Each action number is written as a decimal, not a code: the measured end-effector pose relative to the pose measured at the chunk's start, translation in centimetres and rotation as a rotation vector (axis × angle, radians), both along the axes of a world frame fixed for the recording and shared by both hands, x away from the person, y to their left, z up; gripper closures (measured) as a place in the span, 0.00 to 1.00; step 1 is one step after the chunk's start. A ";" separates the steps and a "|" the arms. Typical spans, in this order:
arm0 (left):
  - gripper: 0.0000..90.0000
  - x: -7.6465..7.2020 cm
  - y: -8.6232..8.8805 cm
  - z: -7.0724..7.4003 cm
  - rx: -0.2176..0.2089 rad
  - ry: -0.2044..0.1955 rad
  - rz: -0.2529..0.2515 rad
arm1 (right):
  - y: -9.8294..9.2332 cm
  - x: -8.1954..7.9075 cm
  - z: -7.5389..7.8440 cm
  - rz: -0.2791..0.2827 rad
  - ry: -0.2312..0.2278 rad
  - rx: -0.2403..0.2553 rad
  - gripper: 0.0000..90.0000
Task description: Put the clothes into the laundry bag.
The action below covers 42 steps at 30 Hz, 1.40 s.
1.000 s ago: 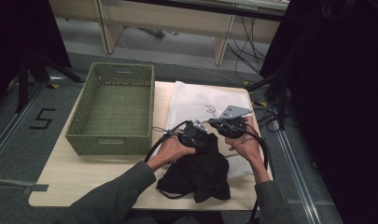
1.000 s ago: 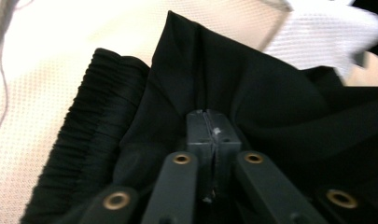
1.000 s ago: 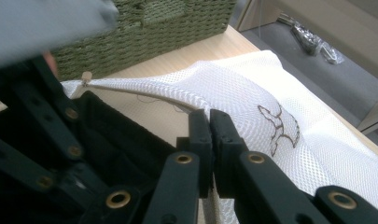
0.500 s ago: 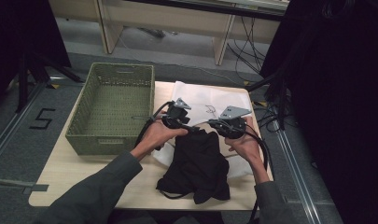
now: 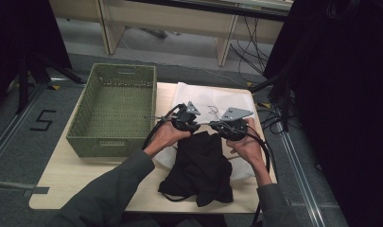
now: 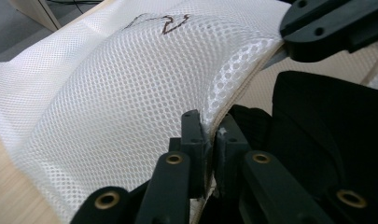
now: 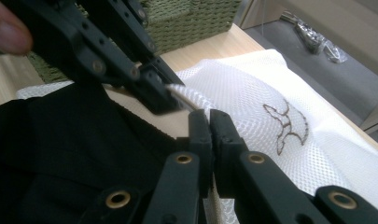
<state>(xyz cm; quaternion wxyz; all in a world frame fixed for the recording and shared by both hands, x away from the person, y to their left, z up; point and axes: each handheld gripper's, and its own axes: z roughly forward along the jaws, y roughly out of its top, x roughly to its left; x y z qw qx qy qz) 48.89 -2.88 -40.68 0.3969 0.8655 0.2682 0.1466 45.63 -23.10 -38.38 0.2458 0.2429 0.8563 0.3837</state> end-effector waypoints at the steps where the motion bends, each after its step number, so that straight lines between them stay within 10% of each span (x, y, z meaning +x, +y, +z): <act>1: 0.94 -0.1 0.2 0.2 0.008 0.008 0.007 | 0.1 0.0 -0.1 0.000 0.007 0.005 0.98; 14: 0.94 -0.9 1.5 1.2 0.045 0.062 -0.009 | -2.2 -6.2 1.2 -0.075 0.132 0.109 0.54; 23: 0.94 -1.3 2.2 1.3 0.036 0.076 -0.027 | -3.3 -9.9 -1.9 -0.062 0.228 0.116 0.40; 32: 0.94 -1.6 2.0 1.3 0.045 0.083 -0.048 | 0.6 -10.7 -5.7 0.017 0.304 0.045 0.30; 35: 0.94 -1.9 1.8 1.1 0.042 0.090 -0.052 | 1.4 -10.3 -6.5 0.006 0.321 0.005 0.36; 39: 0.94 -2.1 1.8 1.2 0.073 0.096 -0.096 | 1.4 -9.4 -7.1 -0.007 0.297 -0.006 0.80; 42: 0.94 -2.4 1.6 1.5 0.070 0.094 -0.118 | 1.2 -8.5 -6.8 -0.013 0.261 0.001 0.92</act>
